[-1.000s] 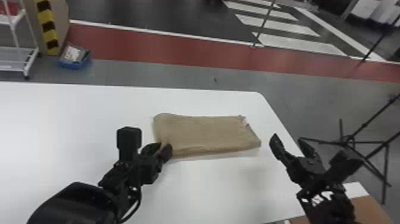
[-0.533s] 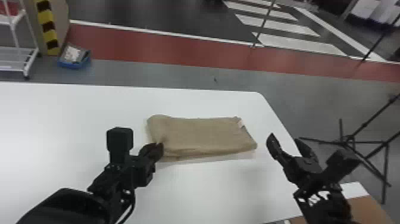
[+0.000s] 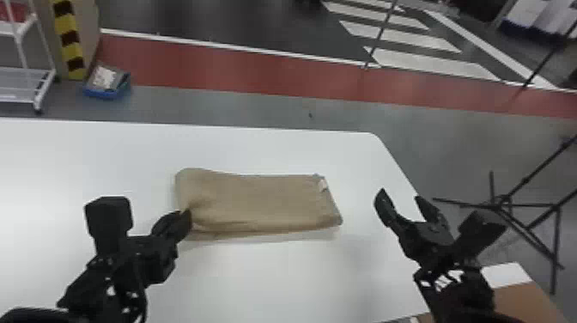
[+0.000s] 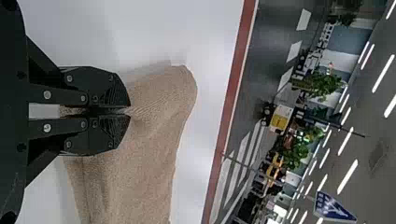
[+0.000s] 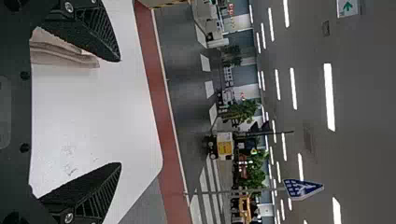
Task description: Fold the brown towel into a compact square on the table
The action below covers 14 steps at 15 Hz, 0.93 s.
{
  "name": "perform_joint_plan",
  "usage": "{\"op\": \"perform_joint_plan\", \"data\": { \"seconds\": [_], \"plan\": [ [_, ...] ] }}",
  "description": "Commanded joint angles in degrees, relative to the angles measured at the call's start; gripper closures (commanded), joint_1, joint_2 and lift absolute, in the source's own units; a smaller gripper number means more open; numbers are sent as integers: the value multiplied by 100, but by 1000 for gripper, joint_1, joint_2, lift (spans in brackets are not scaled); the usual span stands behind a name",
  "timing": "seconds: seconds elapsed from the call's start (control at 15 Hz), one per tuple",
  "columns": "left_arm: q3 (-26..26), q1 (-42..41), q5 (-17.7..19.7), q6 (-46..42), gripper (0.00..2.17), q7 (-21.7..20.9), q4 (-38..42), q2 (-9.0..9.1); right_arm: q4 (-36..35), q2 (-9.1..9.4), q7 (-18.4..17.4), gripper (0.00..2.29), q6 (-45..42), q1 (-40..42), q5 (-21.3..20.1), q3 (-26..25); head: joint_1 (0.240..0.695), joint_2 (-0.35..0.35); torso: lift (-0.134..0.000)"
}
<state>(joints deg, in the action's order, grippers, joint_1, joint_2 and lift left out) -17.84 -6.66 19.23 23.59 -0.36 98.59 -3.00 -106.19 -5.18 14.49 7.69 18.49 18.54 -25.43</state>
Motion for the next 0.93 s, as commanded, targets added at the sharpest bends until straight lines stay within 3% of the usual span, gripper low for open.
{"op": "perform_joint_plan", "data": {
  "seconds": [0.0,0.13,0.2,0.27,0.33,0.67,0.87],
  "plan": [
    [70,-292,-25,-7,1065,10,354,-165,1,-1,-17,90,0,-47,-61,99,695,-350,-112],
    [79,-371,-25,-7,1038,27,468,-227,10,-1,-25,90,0,-65,-96,170,695,-350,-112],
    [114,-397,-42,-60,782,71,468,-227,10,-1,-25,90,0,-73,-105,187,695,-350,-112],
    [123,-415,-139,-288,248,71,477,-227,10,-1,-34,90,0,-82,-122,214,695,-350,-112],
    [158,-476,-262,-640,16,98,468,-227,10,-1,-34,90,18,-82,-131,222,695,-350,-112],
    [387,-731,-491,-1747,26,194,565,-253,80,-36,-34,90,194,-240,-236,187,695,-350,-112],
    [53,-265,-552,-1870,46,177,64,-227,116,-18,-34,90,229,-293,-395,381,695,-349,-112]
  ]
}}
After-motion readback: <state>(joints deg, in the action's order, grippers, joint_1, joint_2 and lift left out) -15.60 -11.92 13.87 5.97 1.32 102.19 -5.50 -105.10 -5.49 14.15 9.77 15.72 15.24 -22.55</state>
